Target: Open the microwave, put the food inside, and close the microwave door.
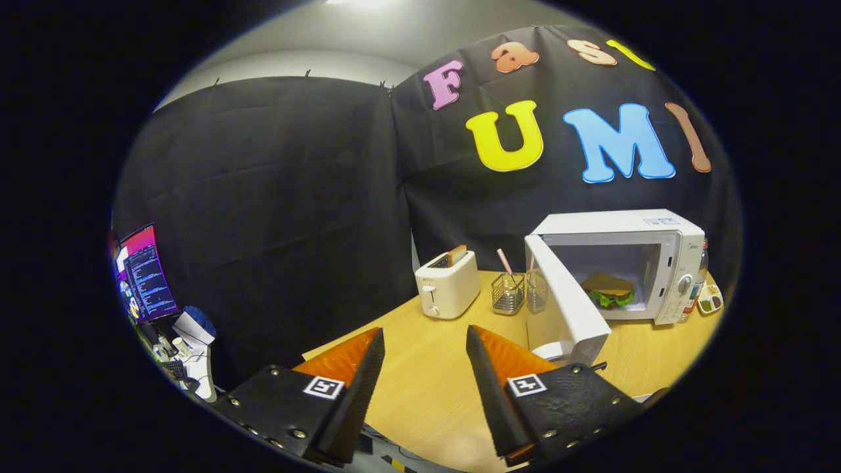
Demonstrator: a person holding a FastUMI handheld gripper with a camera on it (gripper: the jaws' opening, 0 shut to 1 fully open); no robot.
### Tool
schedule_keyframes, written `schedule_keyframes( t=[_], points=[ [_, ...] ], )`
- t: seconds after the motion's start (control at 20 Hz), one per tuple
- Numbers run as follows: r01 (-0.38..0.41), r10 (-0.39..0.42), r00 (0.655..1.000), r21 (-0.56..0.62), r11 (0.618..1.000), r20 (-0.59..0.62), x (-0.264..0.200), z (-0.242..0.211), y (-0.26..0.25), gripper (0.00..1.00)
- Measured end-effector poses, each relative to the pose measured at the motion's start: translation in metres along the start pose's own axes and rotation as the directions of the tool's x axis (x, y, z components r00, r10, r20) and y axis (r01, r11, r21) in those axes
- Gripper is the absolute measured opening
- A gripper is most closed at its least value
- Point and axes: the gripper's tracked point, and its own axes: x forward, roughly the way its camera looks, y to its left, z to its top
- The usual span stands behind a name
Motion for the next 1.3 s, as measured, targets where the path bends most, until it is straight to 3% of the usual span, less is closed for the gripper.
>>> schedule_keyframes(
  t=[0.05,0.1,0.15,0.2,0.3,0.7,1.3],
  points=[
    [0.01,-0.01,1.0,-0.011,1.0,-0.02,0.001,-0.008,-0.004,0.68],
    [0.022,-0.023,0.999,-0.022,1.0,-0.039,0.002,-0.013,-0.009,0.49],
    [0.034,-0.036,0.998,-0.033,0.999,-0.055,0.003,-0.021,-0.013,0.41],
    [0.058,-0.061,0.996,-0.04,0.998,-0.066,0.004,-0.026,-0.021,0.23],
    [0.104,-0.107,0.991,-0.042,0.994,-0.083,0.003,-0.033,-0.039,0.02],
    [0.143,-0.142,0.98,-0.005,0.99,-0.14,0.005,-0.047,-0.082,0.01],
    [0.319,-0.304,0.938,0.076,0.945,-0.165,0.004,-0.038,-0.194,0.01]
  ],
)
